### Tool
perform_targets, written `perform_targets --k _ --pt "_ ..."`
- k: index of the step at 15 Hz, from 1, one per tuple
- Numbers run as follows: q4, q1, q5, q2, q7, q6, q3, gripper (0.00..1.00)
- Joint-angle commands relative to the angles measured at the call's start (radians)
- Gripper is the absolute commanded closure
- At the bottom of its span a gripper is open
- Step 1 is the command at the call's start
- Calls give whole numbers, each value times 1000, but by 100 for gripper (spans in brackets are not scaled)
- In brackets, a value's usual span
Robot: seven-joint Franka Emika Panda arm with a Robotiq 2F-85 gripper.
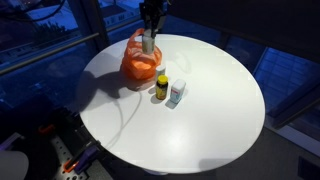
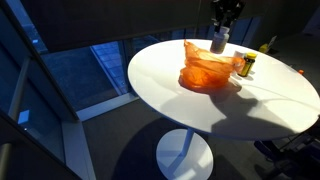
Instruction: Put the white bottle onto the carrier bag
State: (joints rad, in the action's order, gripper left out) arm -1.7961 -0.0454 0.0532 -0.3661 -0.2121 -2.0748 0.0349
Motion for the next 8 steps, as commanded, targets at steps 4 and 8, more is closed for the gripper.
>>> perform_targets --k 4,8 --pt "-84 -8 -19 -6 5 -70 -15 81" --pt "-110 -11 -49 -45 -1 -156 -8 81"
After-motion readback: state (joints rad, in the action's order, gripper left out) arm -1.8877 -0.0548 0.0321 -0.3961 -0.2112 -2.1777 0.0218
